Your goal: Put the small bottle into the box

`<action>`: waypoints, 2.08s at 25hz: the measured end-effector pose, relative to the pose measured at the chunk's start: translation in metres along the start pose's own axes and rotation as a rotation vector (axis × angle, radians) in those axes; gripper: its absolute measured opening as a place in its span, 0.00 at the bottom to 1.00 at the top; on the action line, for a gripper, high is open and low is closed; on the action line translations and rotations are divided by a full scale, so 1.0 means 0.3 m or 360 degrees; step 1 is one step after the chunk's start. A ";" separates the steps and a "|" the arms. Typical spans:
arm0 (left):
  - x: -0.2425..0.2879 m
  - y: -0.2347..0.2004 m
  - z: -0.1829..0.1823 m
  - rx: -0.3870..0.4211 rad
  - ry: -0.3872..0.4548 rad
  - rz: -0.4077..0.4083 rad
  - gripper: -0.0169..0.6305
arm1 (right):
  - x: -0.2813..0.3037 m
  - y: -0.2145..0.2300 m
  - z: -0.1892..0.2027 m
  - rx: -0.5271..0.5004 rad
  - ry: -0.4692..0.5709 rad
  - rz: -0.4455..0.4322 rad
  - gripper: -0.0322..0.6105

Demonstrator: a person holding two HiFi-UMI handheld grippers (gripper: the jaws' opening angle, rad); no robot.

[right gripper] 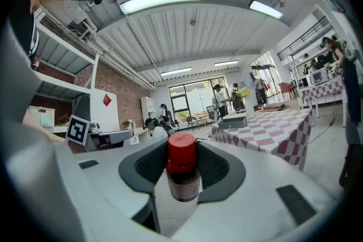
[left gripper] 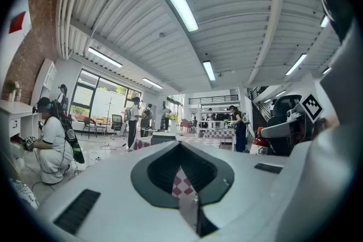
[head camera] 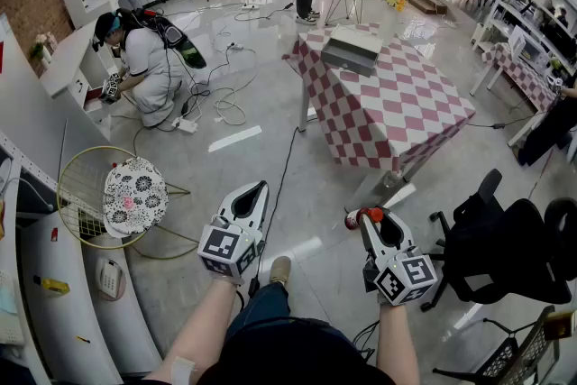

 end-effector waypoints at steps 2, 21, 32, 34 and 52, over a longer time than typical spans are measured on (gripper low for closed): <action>0.056 -0.053 -0.009 0.0002 0.0004 -0.0003 0.03 | 0.077 0.016 -0.019 -0.0013 0.0000 -0.0014 0.29; 0.493 -0.591 -0.019 0.0006 0.0000 -0.0001 0.03 | 0.717 0.134 -0.086 0.0008 -0.0004 0.0059 0.29; 0.631 -0.746 0.003 -0.0046 -0.0016 0.0042 0.03 | 0.897 0.175 -0.097 0.0077 -0.0029 0.0122 0.29; 0.649 -0.752 0.020 -0.0059 -0.0031 0.0053 0.03 | 0.913 0.186 -0.091 0.0084 -0.0045 0.0130 0.29; 0.886 -0.926 0.044 -0.0092 -0.0076 -0.0058 0.03 | 1.250 0.356 -0.149 0.0112 -0.0069 0.0000 0.29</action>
Point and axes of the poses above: the fingertips, and each gripper's own axes: x forward along the fingers, y to its right, z out of its underside, the point moved 10 cm from there along -x, backward along the fingers, and after that the axes turned 4 degrees about z, right-handed, at the moved point
